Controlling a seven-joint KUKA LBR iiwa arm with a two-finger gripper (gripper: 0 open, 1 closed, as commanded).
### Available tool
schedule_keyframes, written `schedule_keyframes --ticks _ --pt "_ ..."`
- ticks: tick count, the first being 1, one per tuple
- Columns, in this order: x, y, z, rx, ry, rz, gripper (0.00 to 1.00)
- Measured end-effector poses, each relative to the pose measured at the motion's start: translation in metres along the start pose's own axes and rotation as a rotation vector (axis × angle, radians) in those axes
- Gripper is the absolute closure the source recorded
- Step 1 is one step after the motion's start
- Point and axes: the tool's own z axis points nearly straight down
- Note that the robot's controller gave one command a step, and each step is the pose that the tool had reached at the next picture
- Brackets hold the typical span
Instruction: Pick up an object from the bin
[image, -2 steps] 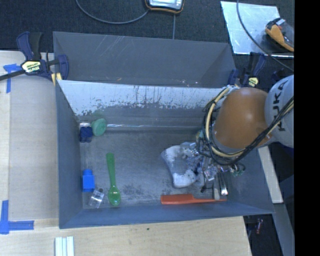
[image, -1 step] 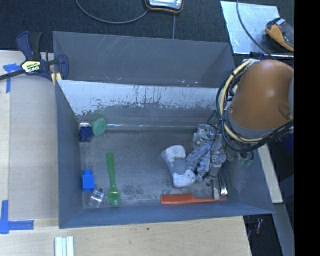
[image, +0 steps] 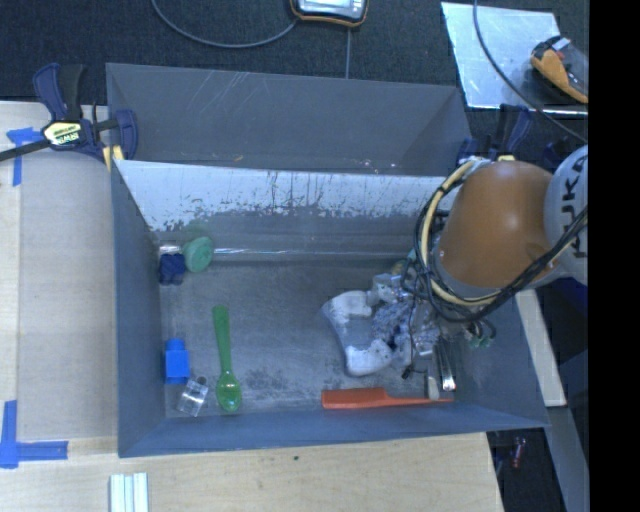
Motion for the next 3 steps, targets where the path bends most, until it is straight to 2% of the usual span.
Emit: schedule_keyframes --ticks 1,2,3 --pt "0.003 0.001 0.026 -0.003 0.009 -0.056 0.00" --pt "0.004 -0.006 -0.010 0.000 0.000 0.006 0.00" --pt "-0.004 -0.011 0.011 -0.003 0.007 0.020 0.00"
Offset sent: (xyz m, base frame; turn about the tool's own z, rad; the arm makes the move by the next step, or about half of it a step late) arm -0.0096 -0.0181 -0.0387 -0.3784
